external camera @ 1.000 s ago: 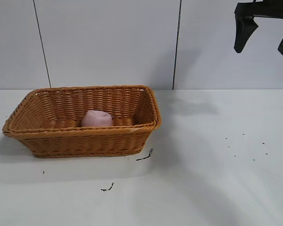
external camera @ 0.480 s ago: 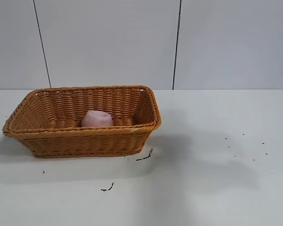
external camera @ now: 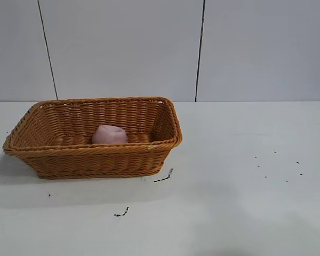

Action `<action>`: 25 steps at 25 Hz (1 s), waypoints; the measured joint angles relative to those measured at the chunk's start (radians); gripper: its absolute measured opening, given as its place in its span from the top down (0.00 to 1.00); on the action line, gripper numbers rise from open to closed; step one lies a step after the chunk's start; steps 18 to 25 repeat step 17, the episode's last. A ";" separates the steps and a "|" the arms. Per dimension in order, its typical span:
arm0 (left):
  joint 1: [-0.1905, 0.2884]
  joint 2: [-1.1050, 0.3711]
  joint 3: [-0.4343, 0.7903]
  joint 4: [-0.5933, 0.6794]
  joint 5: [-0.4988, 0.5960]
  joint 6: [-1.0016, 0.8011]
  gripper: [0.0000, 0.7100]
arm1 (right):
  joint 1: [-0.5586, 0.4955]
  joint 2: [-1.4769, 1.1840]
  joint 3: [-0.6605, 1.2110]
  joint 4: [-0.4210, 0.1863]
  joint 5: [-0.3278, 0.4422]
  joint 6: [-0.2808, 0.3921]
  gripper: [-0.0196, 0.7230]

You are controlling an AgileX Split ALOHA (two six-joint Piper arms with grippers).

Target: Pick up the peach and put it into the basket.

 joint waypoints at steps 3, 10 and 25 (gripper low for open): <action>0.000 0.000 0.000 0.000 0.000 0.000 0.03 | 0.000 -0.067 0.002 0.000 0.000 0.005 0.05; 0.000 0.000 0.000 0.000 0.000 0.000 0.03 | 0.000 -0.076 0.005 -0.011 -0.001 0.035 0.05; 0.000 0.000 0.000 0.000 0.000 0.000 0.03 | 0.000 -0.076 0.005 -0.012 -0.001 0.040 0.05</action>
